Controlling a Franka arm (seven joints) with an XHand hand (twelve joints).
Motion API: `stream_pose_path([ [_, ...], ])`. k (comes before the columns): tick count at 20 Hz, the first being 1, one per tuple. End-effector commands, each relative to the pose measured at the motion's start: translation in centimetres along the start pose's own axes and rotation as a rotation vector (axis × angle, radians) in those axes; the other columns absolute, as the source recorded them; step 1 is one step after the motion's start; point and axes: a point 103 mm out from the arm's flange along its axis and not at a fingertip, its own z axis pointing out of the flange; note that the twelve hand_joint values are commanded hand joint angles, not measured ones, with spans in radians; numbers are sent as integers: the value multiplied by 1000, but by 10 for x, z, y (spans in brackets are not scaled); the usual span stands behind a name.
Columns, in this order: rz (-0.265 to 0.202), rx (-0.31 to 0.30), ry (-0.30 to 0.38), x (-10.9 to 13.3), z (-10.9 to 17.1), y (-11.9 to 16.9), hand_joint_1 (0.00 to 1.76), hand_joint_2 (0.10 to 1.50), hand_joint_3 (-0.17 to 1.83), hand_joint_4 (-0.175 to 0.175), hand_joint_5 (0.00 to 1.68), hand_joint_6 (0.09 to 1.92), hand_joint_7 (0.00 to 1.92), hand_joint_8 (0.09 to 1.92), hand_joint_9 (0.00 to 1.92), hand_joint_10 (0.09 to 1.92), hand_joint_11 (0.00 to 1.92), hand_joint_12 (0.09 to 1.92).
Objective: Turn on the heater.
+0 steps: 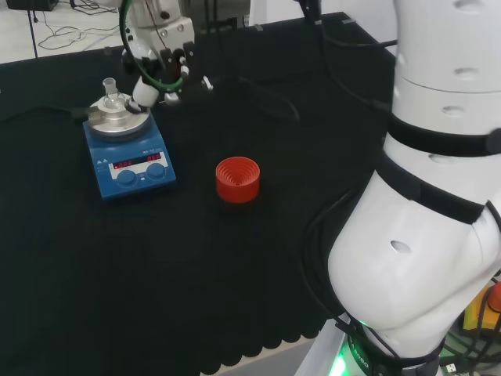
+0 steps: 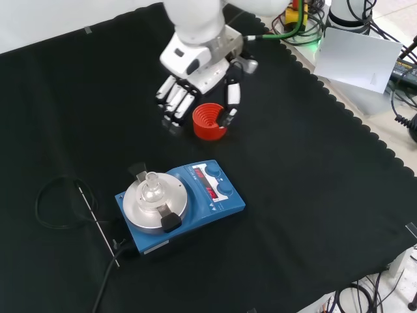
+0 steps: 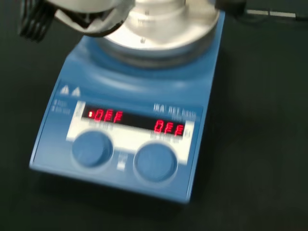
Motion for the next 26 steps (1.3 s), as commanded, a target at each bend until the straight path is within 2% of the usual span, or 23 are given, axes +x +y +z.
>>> stream_pose_path([
  [1,29,24,43,19,22,-39,839,653,579,-48,363,258,487,775,678,686,353,1350],
  [10,3,104,58,36,59,-48,854,657,601,-56,392,230,820,833,946,667,528,1297],
  [12,-9,131,49,40,67,-47,864,658,609,-61,400,226,933,859,1051,682,629,1263],
  [14,-15,180,38,43,76,-45,931,689,633,-87,449,253,1177,965,1298,763,932,1098],
  [16,-22,212,32,46,83,-44,997,737,655,-124,511,322,1391,1124,1511,939,1302,922],
  [18,-25,237,34,47,87,-41,1019,754,663,-138,509,403,1463,1187,1575,1024,1451,822],
  [20,-29,251,34,48,89,-39,1025,758,666,-141,497,450,1480,1203,1590,1046,1491,792],
  [23,-39,274,27,52,91,-36,1247,790,769,-134,410,592,1550,1513,1641,1352,1397,999],
  [26,-48,287,31,55,93,-33,1367,760,892,-122,301,683,1560,1619,1640,1454,1277,1172],
])
